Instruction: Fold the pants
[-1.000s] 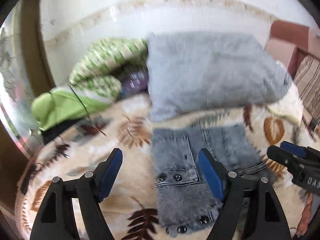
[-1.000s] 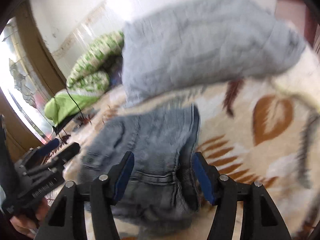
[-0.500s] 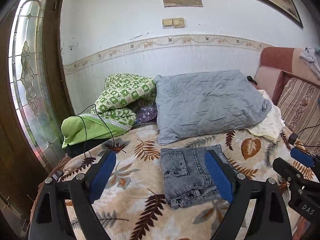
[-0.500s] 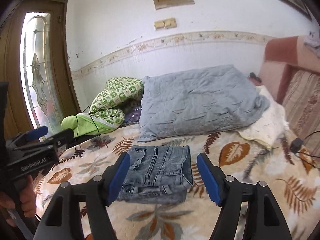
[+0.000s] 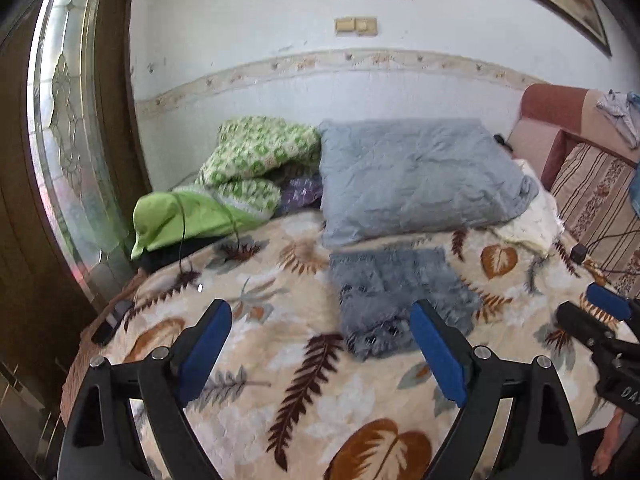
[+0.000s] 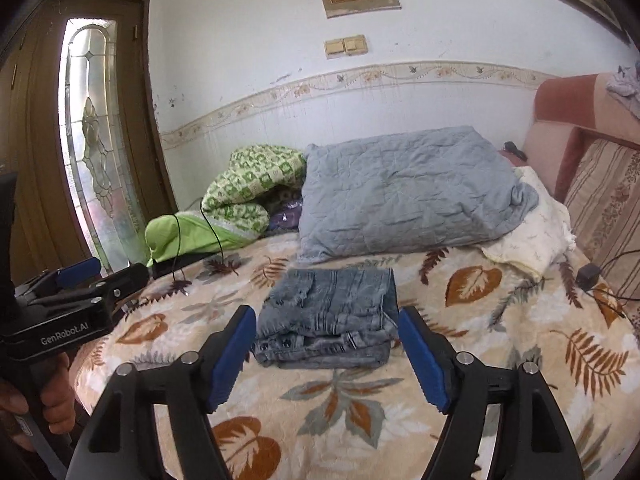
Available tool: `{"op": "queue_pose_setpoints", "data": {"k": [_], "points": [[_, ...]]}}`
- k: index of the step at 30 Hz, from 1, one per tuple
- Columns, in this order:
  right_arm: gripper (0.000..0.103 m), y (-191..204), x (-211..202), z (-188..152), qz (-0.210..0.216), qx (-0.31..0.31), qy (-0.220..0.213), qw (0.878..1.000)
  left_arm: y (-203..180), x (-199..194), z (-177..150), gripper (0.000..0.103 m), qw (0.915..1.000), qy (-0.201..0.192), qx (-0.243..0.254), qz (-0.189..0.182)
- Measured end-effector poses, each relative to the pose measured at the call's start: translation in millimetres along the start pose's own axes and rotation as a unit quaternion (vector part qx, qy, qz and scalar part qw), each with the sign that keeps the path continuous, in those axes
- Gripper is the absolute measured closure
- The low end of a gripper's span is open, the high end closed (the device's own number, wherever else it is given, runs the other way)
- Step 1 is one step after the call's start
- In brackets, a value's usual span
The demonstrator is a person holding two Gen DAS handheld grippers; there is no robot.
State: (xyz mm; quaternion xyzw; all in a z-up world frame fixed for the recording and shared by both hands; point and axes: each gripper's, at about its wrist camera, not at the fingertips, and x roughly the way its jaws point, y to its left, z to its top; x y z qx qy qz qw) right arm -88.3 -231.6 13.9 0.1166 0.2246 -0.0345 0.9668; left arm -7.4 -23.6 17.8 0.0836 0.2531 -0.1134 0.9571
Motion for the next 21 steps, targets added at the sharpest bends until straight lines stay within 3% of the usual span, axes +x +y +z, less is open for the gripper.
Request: {"op": "queue_pose_setpoints", "data": {"k": [3, 6, 15, 21], "points": [[0.022, -2.5, 5.5, -18.5, -0.004, -0.001, 0.019, 1.000, 12.4, 18.2, -24.3, 0.012, 0.9989, 0.043, -0.013, 0.011], [0.022, 0.2, 12.3, -29.9, -0.005, -0.010, 0.036, 0.999, 25.3, 26.3, -42.7, 0.012, 0.9973, 0.060, -0.022, 0.035], [0.022, 38.6, 6.1, -24.8, 0.009, -0.049, 0.016, 0.999, 54.5, -3.7, -43.9, 0.012, 0.9976, 0.018, -0.050, 0.045], [0.022, 64.7, 1.9, -25.8, 0.022, -0.074, 0.013, 0.997, 52.9, -31.7, -32.1, 0.012, 0.9984, -0.017, -0.042, 0.034]]}}
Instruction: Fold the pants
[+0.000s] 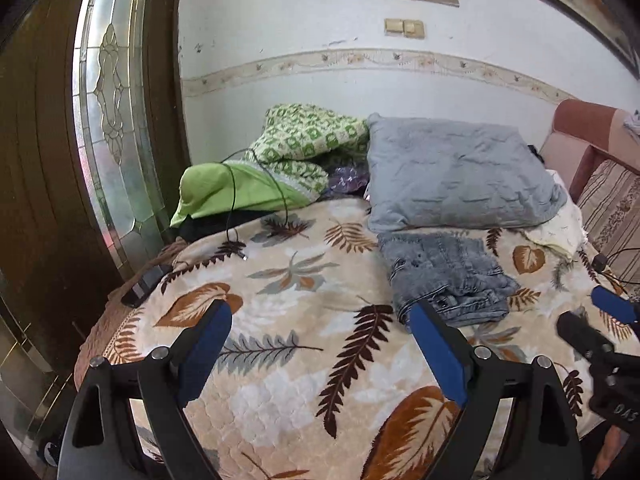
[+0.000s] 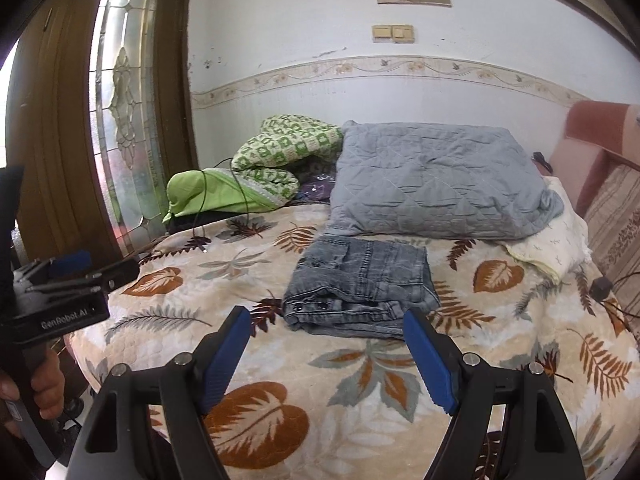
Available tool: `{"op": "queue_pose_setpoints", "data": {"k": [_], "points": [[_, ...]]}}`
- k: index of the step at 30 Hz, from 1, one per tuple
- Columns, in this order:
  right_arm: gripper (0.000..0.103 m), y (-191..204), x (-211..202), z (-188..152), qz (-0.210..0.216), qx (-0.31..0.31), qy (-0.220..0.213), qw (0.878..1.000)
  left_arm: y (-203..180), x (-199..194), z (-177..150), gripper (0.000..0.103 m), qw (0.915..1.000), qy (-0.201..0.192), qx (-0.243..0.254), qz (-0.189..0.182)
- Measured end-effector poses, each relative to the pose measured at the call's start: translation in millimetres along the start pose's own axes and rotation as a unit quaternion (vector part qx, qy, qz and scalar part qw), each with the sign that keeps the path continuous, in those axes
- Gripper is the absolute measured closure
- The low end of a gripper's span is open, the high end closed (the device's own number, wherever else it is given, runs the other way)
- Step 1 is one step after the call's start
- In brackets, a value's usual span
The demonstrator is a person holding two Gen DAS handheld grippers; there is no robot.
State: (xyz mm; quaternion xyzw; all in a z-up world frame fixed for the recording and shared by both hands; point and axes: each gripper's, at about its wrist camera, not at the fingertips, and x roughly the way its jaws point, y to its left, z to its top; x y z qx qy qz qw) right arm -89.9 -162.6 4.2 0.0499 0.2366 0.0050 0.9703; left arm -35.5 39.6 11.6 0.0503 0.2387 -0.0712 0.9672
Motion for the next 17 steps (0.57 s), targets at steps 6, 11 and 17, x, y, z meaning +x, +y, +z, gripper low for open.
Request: {"op": "queue_pose_setpoints", "data": {"k": [6, 11, 17], "points": [[0.022, 10.4, -12.2, 5.0, 0.001, -0.014, -0.013, 1.000, -9.5, -23.4, 6.1, 0.012, 0.9996, -0.021, 0.017, -0.008], [0.022, 12.0, -21.9, 8.0, -0.003, -0.020, -0.023, 1.000, -14.3, -43.7, 13.1, 0.012, 0.9986, -0.042, 0.021, -0.024], [0.022, 3.7, -24.9, 9.6, -0.011, -0.018, -0.028, 0.999, -19.9, -43.8, 21.5, 0.012, 0.9964, -0.045, 0.011, -0.071]]}}
